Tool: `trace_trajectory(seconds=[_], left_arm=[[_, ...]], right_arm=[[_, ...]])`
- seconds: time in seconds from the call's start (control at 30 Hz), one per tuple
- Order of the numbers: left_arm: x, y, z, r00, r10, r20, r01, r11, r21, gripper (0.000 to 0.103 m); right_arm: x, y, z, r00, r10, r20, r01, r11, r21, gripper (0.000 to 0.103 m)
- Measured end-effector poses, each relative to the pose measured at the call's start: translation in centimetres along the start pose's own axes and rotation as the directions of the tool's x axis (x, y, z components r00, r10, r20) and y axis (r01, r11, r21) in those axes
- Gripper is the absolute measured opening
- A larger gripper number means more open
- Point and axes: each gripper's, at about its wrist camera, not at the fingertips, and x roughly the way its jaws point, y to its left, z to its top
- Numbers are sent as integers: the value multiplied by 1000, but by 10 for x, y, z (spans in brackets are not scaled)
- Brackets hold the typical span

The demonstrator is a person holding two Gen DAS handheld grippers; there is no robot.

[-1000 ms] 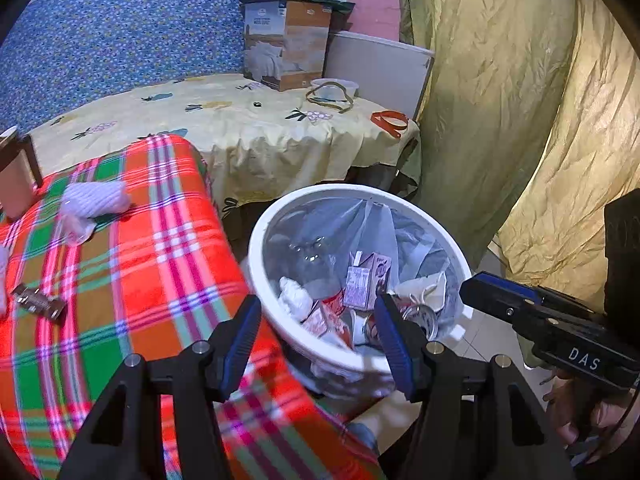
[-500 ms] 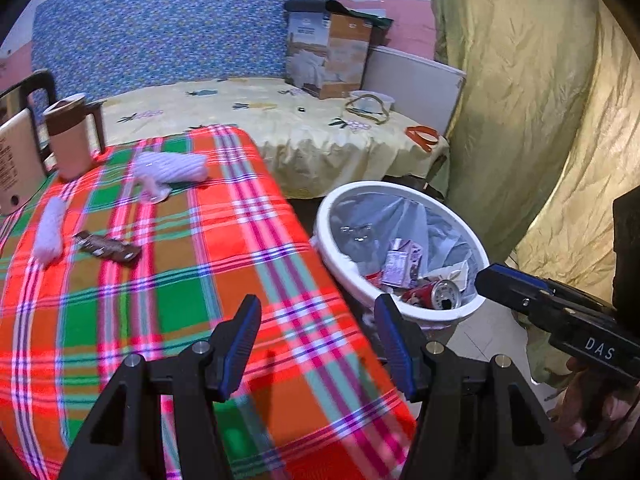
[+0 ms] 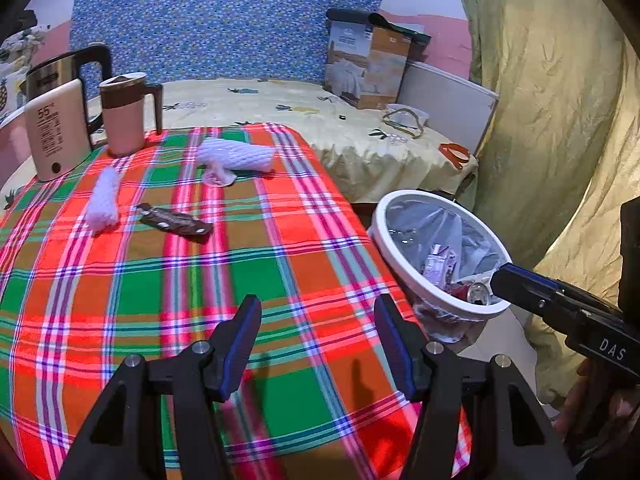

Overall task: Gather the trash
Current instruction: 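Move both open tools back over the table, then lower the left tool around the white foam net while the right reaches the brown wrapper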

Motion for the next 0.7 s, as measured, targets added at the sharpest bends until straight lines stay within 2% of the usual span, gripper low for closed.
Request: trace_trajectory(seconds=[0.2, 0.37, 0.7], left_arm=[[-5, 22, -3, 999, 35, 4, -35, 999, -27, 61], [-11, 46, -4, 998, 69, 11, -69, 996, -61, 61], [-18, 93, 9, 988, 154, 31, -149, 983, -111, 61]], right_arm=[[13, 18, 4, 998, 49, -39, -51, 998, -40, 39], [22, 37, 9, 997, 58, -52, -64, 992, -112, 39], [51, 61, 22, 990, 97, -99, -113, 978, -174, 39]])
